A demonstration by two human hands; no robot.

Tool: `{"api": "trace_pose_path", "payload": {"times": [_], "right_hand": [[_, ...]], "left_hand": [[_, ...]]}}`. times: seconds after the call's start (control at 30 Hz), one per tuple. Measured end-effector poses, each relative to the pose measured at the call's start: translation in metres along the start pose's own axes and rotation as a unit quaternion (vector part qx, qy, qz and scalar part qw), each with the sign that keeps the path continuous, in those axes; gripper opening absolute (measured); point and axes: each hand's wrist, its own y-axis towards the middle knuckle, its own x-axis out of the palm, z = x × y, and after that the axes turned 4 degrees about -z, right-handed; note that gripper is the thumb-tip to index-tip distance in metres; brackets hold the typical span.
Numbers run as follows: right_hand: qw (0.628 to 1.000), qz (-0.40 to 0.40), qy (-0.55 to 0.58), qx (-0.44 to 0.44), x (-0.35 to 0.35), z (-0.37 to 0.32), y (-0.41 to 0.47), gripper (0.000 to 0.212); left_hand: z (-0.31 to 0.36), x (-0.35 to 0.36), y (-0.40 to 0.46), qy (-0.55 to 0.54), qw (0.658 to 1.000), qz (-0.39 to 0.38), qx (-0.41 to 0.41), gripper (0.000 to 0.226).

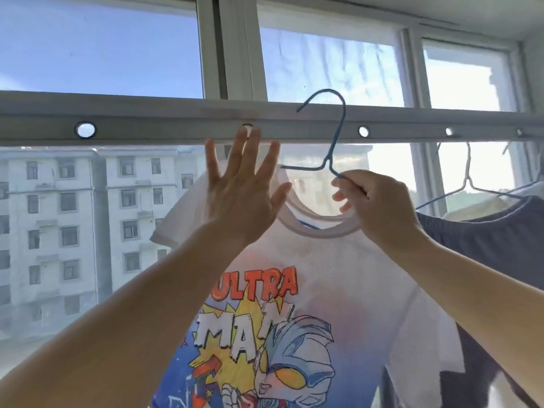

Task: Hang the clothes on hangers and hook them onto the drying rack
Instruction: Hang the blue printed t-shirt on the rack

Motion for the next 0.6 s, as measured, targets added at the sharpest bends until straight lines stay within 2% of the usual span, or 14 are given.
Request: {"api": "trace_pose_path", "payload": {"times": [0.17,0.33,0.6], "right_hand": [[0.998,0.012,-0.039,0.05,-0.025,0.031,-0.007,0.021],[0.993,0.019,-0.068,0.09,-0.038,0.048,-0.005,0.022],[0.991,0.033,-0.089,0.092,-0.041,0.059,0.001,0.023]], "left_hand": [[0.023,0.004,-0.002,-0.027,0.999,-0.015,0.037,0.066],[0.05,0.012,-0.003,-0.078,0.994,-0.059,0.04,0.061],[0.062,0.02,-0.001,-0.12,0.988,-0.092,0.034,0.06]]}}
